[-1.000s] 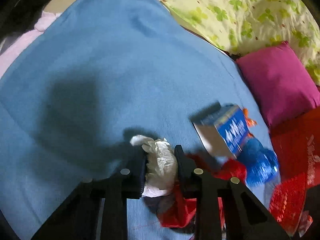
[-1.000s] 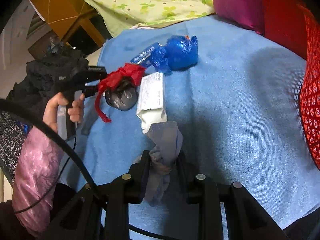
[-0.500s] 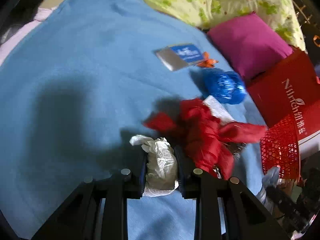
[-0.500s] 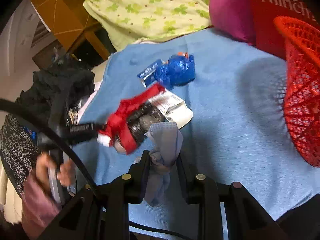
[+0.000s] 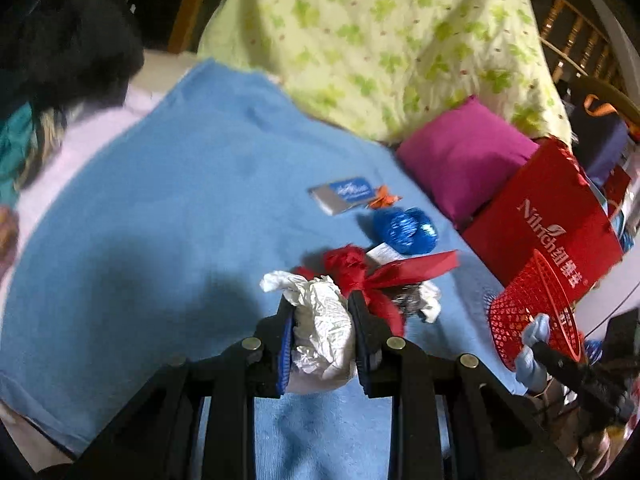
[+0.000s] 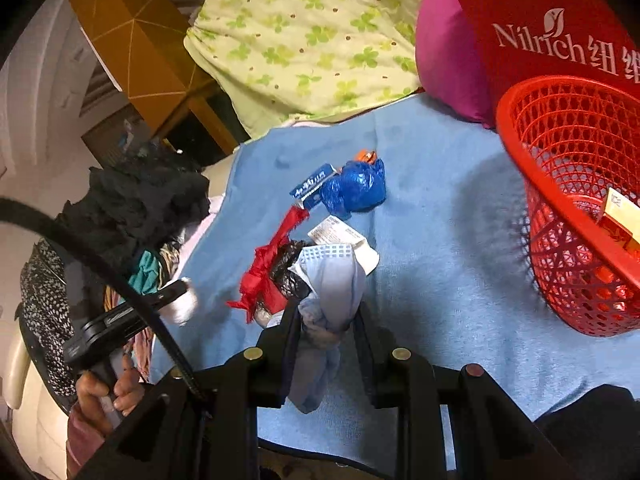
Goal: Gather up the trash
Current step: 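Carry the mask and tissue in both grippers over the red mesh basket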
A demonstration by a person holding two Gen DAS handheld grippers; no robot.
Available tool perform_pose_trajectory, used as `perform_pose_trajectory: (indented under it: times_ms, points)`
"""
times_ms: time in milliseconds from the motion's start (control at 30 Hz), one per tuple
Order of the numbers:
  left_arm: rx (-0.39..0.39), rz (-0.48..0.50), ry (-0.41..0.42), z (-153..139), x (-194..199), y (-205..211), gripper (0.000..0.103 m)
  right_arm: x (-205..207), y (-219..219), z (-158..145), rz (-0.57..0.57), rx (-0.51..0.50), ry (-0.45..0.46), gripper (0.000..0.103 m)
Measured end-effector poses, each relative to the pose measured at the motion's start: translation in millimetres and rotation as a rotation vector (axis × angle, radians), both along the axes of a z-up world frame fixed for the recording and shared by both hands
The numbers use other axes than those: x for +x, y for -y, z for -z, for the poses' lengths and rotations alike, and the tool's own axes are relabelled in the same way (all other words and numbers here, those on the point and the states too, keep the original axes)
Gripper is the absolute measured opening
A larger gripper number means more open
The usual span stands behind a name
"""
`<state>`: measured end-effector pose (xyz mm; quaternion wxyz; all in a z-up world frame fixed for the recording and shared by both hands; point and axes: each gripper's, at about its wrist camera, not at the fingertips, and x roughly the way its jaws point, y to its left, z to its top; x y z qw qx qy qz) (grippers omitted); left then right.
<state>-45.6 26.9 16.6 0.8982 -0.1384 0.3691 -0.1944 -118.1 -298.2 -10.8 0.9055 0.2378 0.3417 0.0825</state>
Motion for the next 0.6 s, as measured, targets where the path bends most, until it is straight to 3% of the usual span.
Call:
perform_pose_trajectory:
  times_ms: [133,333,600]
  points:
    - [0.014,0.034,0.074,-32.1,-14.3,18.3,0.027,-8.3,7.8,-15.1,0.010,0.017,0.044,0.029]
    - [0.105,0.086,0.175,-70.5,-38.1,69.0,0.027,-31.6,22.2,-46.6,0.036,0.005,0.132,0.029]
    - [0.286,0.118,0.283,-97.9,-68.5,128.3,0.027,-60.4,42.3,-80.3,0.073,-0.019,0.224,0.029]
